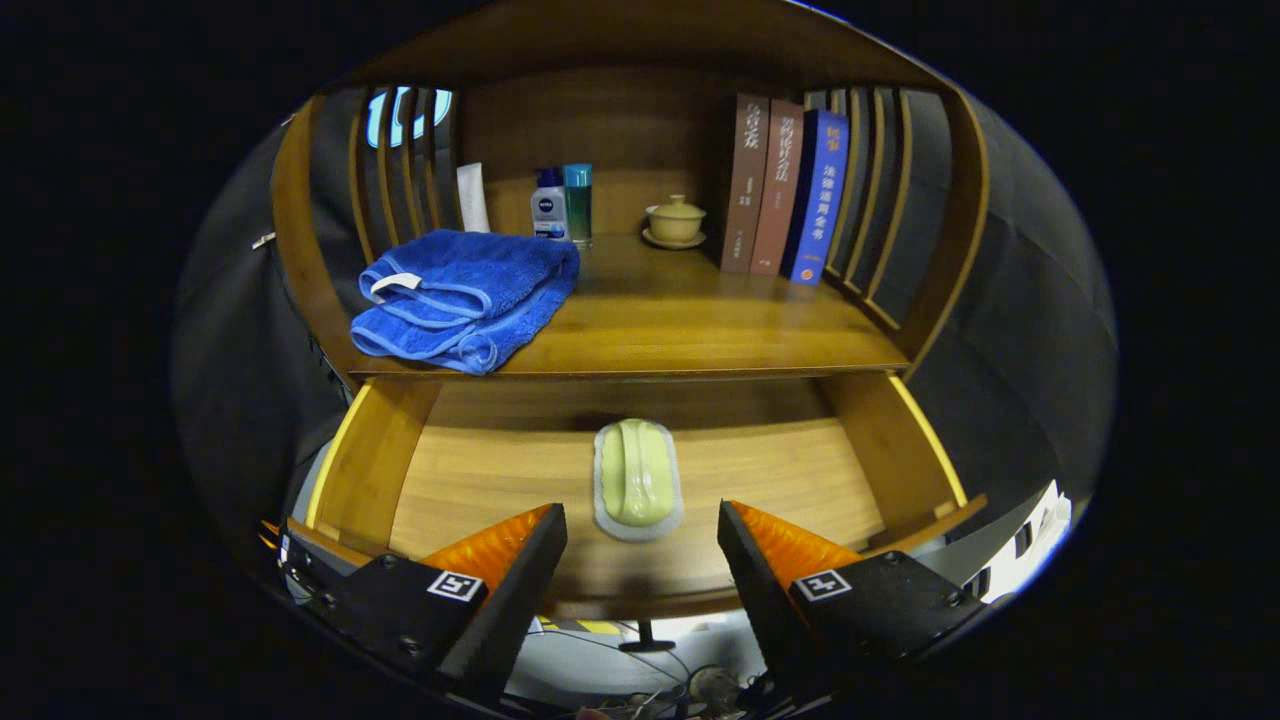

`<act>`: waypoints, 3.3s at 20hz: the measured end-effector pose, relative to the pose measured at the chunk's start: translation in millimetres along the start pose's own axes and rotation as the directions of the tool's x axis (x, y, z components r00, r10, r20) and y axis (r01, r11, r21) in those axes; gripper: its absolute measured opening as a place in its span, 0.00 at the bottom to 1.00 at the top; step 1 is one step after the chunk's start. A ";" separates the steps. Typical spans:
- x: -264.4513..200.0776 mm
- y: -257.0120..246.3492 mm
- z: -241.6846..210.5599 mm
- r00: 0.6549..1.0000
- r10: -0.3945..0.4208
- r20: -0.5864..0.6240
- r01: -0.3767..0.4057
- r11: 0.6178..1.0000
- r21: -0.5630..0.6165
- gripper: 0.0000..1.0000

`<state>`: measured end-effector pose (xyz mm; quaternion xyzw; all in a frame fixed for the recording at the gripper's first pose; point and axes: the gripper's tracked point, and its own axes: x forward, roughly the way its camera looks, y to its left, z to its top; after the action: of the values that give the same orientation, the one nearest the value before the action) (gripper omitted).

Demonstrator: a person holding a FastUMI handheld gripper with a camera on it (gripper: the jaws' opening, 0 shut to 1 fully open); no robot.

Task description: Pull open the drawer, take out the items inside it, and place them on the countertop above the cabinet.

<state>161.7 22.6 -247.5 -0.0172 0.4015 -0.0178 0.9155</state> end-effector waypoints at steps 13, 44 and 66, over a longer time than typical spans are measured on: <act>97.5 -4.2 -6.8 0.976 0.055 -0.211 -0.050 0.998 0.028 0.67; -0.7 1.8 105.0 0.992 0.079 -0.103 -0.076 0.997 0.030 0.20; 102.5 6.7 156.0 0.970 0.118 -0.215 -0.122 0.993 -0.007 0.83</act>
<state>346.0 27.2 -217.5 0.0000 0.4982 0.0397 0.8662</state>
